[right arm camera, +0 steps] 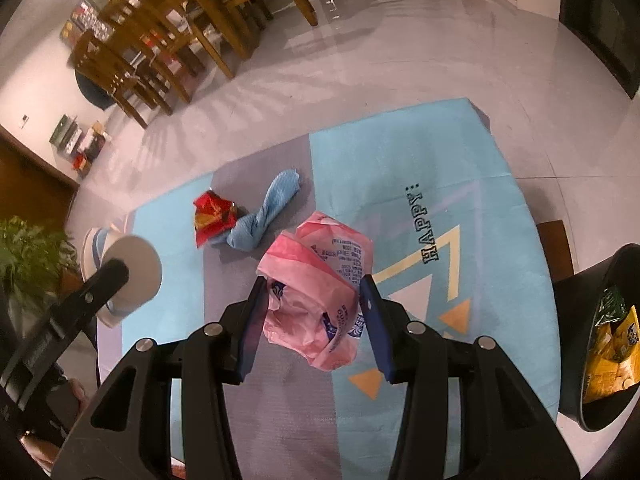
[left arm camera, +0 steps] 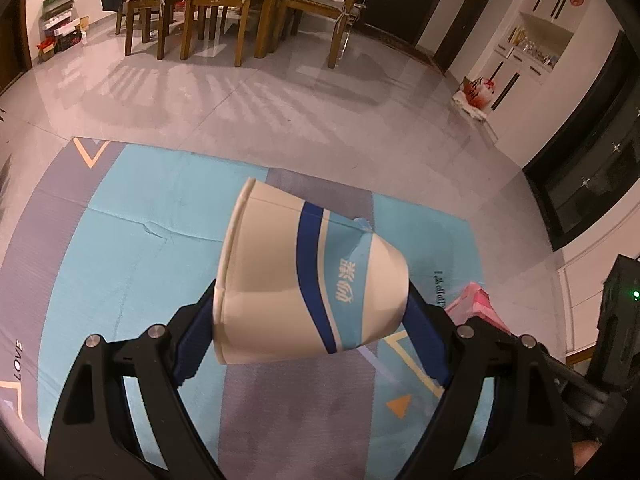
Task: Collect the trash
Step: 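Carry the paper cup and pink bag over the black bin with both tools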
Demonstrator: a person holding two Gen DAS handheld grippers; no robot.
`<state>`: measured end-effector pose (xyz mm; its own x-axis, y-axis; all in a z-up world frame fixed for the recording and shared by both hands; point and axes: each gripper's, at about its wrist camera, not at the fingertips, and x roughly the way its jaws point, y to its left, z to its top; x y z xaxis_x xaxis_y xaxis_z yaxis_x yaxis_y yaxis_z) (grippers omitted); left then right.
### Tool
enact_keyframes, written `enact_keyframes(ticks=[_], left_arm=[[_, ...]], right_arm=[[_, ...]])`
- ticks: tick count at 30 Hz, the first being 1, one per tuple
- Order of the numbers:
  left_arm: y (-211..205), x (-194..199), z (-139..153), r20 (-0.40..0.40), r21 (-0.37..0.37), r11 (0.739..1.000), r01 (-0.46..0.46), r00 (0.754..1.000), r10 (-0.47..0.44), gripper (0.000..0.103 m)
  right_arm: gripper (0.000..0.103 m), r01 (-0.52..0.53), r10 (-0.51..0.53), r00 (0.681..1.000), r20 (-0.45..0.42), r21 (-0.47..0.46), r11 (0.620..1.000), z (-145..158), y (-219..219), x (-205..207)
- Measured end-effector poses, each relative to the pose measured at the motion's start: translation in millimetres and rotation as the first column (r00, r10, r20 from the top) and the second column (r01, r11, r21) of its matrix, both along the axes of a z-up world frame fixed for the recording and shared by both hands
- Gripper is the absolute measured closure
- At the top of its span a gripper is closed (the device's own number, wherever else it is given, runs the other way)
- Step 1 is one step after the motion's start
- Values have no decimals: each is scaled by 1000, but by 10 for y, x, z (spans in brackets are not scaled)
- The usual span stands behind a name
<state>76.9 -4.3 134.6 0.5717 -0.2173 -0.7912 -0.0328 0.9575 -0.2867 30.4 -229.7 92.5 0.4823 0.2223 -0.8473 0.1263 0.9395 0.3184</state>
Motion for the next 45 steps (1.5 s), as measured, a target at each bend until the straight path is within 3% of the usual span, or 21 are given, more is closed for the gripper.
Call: enact_keyframes(ticks=[14, 19, 39, 45], left_arm=[[-54, -195, 262, 80, -35, 999, 7, 997, -4, 18], [-156, -212, 373, 114, -83, 996, 29, 993, -20, 18], [-715, -355, 453, 185, 6, 987, 158, 970, -156, 18], [-1007, -374, 423, 169, -31, 974, 225, 961, -217, 18]], right_arm=[[56, 84, -81, 993, 83, -24, 996, 238, -162, -97], [56, 88, -86, 988, 125, -7, 996, 351, -168, -143], [56, 207, -195, 944, 268, -18, 978, 708, -614, -478], [56, 276, -259, 916, 306, -11, 961, 816, -888, -645]])
